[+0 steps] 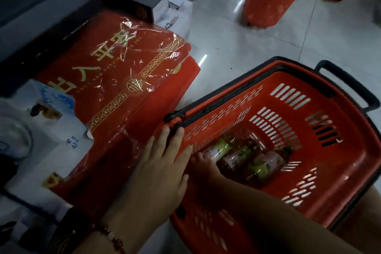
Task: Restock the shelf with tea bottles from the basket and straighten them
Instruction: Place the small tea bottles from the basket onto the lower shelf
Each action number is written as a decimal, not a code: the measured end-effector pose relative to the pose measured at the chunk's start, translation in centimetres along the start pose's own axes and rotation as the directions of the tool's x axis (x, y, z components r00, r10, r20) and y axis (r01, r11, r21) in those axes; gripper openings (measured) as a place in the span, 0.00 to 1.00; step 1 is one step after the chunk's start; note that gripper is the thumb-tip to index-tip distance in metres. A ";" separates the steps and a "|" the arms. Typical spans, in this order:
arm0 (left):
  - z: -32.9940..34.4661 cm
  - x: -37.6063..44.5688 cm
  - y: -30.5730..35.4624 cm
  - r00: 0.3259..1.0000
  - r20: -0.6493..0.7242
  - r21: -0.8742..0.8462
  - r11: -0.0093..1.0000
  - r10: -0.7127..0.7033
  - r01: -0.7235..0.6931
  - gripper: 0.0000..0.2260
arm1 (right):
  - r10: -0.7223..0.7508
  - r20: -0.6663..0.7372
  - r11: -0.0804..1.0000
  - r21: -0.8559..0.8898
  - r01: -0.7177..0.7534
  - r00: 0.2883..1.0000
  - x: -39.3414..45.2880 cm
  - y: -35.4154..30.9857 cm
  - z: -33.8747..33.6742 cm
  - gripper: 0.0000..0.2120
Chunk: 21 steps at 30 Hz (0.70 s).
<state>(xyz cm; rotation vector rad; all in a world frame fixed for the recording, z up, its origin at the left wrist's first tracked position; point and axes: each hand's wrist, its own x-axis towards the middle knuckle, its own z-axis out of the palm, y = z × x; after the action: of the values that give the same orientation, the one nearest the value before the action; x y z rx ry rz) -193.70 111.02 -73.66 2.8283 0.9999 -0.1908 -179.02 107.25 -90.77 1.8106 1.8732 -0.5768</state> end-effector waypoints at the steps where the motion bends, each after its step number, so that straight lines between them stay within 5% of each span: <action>1: 0.2 -0.1 -0.1 1.000 -0.014 0.000 1.000 0.012 -0.012 0.26 | -0.013 0.033 0.999 -0.045 0.015 0.999 0.7 -0.4 0.2 0.30; 6: 0.4 0.1 -0.2 0.998 -0.060 0.013 1.000 0.023 -0.022 0.25 | -0.173 0.025 0.955 -0.241 0.174 0.985 1.5 0.8 0.4 0.26; 8: 0.5 0.3 0.0 0.998 -0.059 -0.002 1.000 0.019 -0.019 0.26 | -0.169 0.005 0.979 -0.115 0.168 0.986 -0.6 1.9 -1.0 0.23; 11: 0.4 0.4 0.3 0.999 -0.053 -0.004 1.000 0.006 -0.006 0.28 | -0.029 -0.258 0.996 0.075 0.050 0.966 -4.9 5.1 -4.7 0.18; 14: -0.8 0.2 1.1 1.000 -0.002 -0.007 1.000 0.009 -0.009 0.31 | 0.248 -0.328 0.859 0.510 -0.051 0.911 -10.5 7.6 -7.4 0.17; 16: -1.3 0.3 1.7 1.000 0.031 -0.103 0.995 -0.002 0.005 0.35 | 0.312 -0.346 0.719 0.695 0.019 0.885 -14.5 7.5 -9.3 0.13; 19: -2.3 0.4 3.1 0.995 0.102 -0.350 0.937 0.022 0.015 0.42 | 0.261 -0.449 0.633 0.748 0.199 0.855 -19.9 5.7 -12.7 0.11; 21: -3.8 0.0 4.0 0.988 0.152 -0.673 0.735 0.028 0.082 0.39 | 0.250 -0.501 0.574 0.765 0.290 0.828 -22.5 4.7 -15.2 0.11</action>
<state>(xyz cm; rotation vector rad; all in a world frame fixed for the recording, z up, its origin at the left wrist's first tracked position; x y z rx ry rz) -190.91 108.55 -69.58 2.0905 0.8484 -0.0259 -174.50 98.50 -65.06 2.8326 2.1874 -1.1926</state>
